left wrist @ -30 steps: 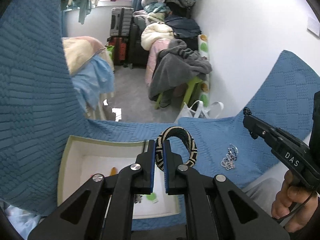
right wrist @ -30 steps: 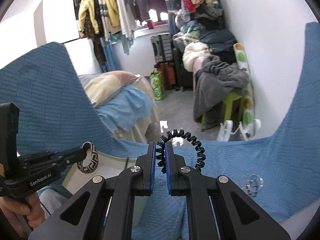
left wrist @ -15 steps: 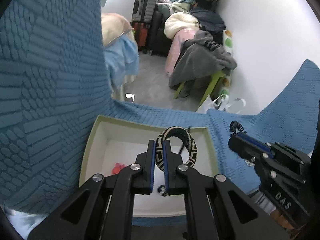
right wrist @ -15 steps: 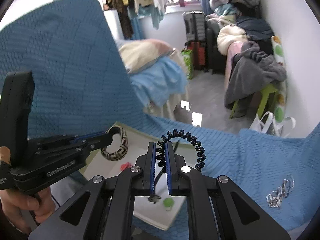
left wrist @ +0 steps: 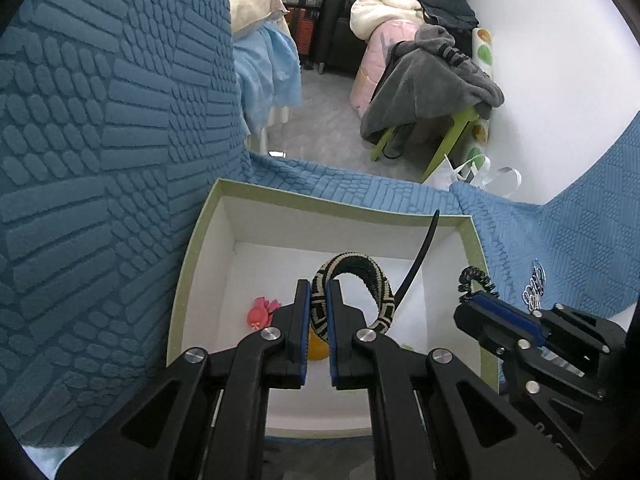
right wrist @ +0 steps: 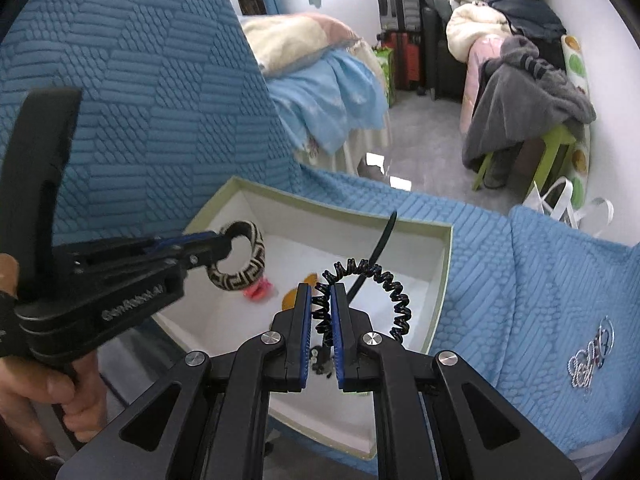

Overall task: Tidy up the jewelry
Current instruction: 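Carry both bracelets into the green box and open both grippers, then withdraw both grippers from the box back over the remaining keyrings, then grasp the silver ball-chain keyring with the left gripper while the right grasps a small silver hook, then lift and carry the ball-chain keyring and silver hook over the green box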

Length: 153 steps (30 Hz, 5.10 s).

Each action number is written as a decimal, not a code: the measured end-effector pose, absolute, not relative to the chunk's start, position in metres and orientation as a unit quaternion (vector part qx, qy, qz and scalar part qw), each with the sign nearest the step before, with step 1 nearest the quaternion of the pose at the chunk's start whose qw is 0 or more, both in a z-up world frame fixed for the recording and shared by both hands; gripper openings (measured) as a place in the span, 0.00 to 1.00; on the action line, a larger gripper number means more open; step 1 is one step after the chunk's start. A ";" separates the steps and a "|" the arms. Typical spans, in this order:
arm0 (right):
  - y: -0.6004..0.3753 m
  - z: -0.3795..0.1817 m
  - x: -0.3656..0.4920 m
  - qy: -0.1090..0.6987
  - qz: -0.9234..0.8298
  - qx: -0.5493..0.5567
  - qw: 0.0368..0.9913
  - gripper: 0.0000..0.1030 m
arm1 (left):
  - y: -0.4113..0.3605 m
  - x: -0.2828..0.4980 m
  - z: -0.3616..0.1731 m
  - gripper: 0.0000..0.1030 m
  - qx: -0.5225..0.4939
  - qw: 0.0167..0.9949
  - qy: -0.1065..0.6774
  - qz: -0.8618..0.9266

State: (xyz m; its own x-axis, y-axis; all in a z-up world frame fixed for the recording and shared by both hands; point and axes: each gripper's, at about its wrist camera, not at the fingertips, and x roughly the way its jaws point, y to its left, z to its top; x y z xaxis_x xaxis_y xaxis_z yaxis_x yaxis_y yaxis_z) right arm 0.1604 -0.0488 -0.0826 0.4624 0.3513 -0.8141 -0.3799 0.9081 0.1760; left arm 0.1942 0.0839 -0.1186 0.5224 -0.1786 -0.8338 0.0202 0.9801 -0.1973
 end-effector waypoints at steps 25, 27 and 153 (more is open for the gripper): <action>-0.095 -0.021 0.151 0.384 0.216 -0.011 0.898 0.25 | 0.073 0.171 -0.057 0.63 -0.110 0.914 0.386 -0.057; -0.103 -0.015 0.149 0.375 0.214 -0.009 0.902 0.25 | 0.068 0.170 -0.052 0.71 -0.109 0.916 0.382 -0.056; -0.409 -0.169 0.221 0.498 0.086 0.052 0.862 0.01 | -0.241 0.228 -0.154 0.08 -0.074 0.846 0.452 -0.275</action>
State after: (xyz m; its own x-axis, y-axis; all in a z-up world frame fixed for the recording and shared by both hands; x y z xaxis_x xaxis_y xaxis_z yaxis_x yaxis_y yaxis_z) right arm 0.2211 -0.4087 -0.1689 0.4900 0.2000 -0.8485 -0.0963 0.9798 0.1754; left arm 0.2282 -0.2413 -0.1538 0.4409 -0.5323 -0.7226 0.3980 0.8376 -0.3742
